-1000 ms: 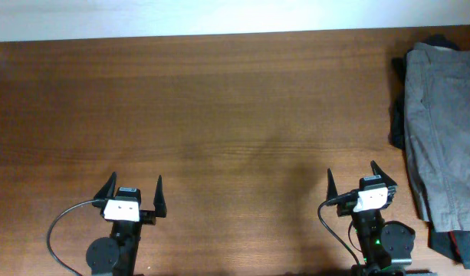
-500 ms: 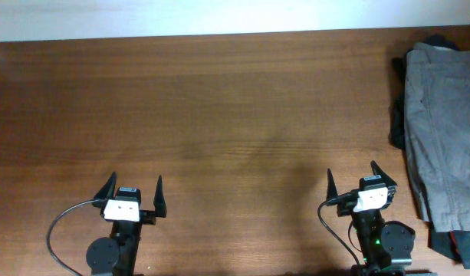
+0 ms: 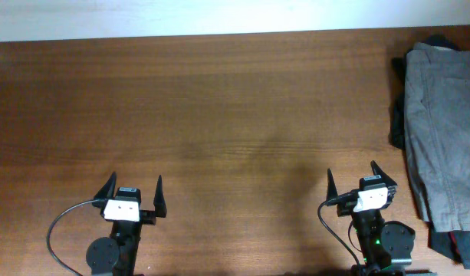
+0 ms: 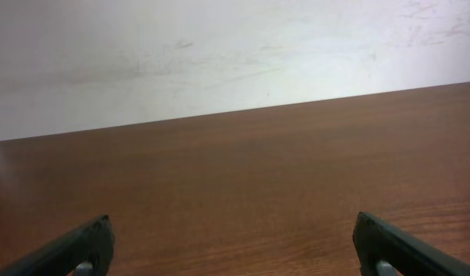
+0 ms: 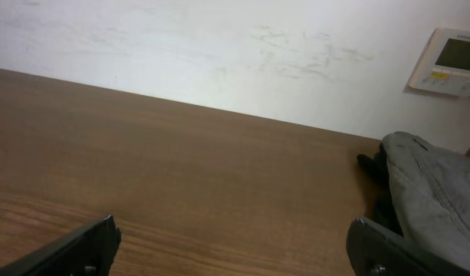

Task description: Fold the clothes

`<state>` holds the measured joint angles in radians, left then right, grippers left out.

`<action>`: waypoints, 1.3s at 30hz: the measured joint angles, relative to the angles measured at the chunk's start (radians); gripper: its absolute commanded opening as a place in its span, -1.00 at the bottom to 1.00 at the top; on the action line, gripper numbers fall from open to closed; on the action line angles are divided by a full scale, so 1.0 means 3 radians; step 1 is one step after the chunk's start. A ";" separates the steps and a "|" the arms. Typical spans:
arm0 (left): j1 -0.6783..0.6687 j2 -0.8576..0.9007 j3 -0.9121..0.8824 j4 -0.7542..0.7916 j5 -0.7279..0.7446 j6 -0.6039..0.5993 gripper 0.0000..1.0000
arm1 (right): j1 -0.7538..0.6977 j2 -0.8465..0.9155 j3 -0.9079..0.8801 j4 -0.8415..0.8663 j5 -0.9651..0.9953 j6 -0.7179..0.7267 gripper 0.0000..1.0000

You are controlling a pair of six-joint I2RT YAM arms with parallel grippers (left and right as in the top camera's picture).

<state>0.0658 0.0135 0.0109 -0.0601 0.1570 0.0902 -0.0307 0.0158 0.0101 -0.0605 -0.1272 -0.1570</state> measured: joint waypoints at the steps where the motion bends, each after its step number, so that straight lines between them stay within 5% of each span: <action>1: 0.0000 0.0000 0.0001 0.0000 0.0001 0.0000 0.98 | 0.0000 0.0000 0.0000 0.0000 0.0000 -0.0001 0.97; 18: 0.0000 0.0000 0.0001 0.0000 0.0000 0.0000 0.98 | 0.0000 0.0000 0.0000 0.0038 -0.0001 0.0000 0.97; 30: 0.0000 0.0000 0.0000 -0.0001 0.0000 0.0000 0.98 | 0.0000 0.0024 0.0000 0.1455 0.0001 -0.0027 0.97; 39: 0.0000 0.0000 0.0001 -0.0001 -0.0004 0.0001 0.98 | 0.0000 0.1357 0.0885 0.1432 0.0273 -0.0418 0.97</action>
<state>0.0658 0.0135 0.0113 -0.0605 0.1558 0.0906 -0.0307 0.4229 0.2756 0.3691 -0.0452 -0.2825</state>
